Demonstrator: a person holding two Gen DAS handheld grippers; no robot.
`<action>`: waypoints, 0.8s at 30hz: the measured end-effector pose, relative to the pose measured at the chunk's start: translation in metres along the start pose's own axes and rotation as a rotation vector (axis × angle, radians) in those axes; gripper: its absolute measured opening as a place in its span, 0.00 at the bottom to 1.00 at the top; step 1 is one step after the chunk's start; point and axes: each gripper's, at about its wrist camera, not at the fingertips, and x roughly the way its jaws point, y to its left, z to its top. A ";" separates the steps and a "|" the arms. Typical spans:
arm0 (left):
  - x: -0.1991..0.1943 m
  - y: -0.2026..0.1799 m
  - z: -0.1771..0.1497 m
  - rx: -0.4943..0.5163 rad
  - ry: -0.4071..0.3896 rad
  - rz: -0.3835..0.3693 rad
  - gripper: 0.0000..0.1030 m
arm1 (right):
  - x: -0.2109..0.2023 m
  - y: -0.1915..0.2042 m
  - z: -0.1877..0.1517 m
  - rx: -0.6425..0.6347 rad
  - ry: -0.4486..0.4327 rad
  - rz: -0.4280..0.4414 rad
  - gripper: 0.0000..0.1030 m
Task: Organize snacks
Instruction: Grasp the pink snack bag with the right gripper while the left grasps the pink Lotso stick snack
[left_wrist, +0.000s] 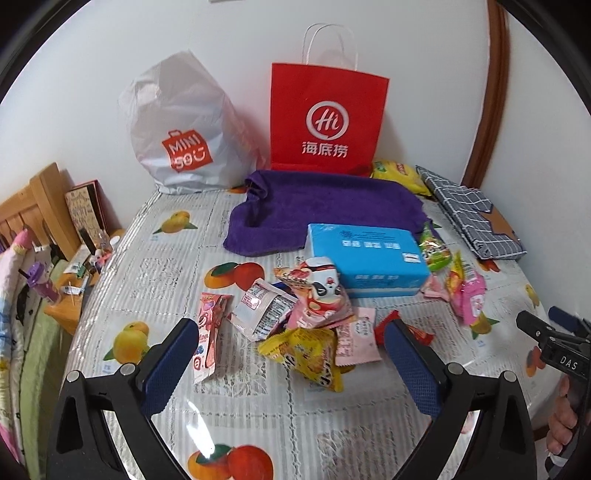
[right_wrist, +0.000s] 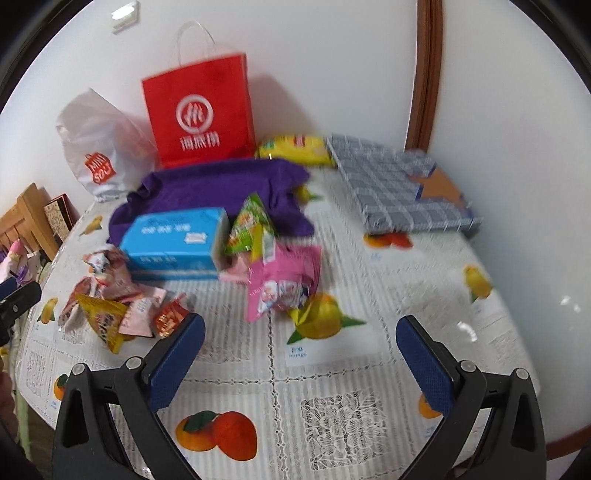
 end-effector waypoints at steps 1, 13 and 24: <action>0.004 0.001 0.001 -0.003 0.007 0.001 0.98 | 0.008 -0.003 0.000 0.011 0.014 0.003 0.97; 0.045 0.027 0.015 -0.031 0.075 -0.011 0.95 | 0.075 -0.004 0.028 0.071 0.086 0.131 0.85; 0.067 0.054 0.019 -0.076 0.127 0.030 0.96 | 0.129 0.013 0.038 0.039 0.157 0.139 0.74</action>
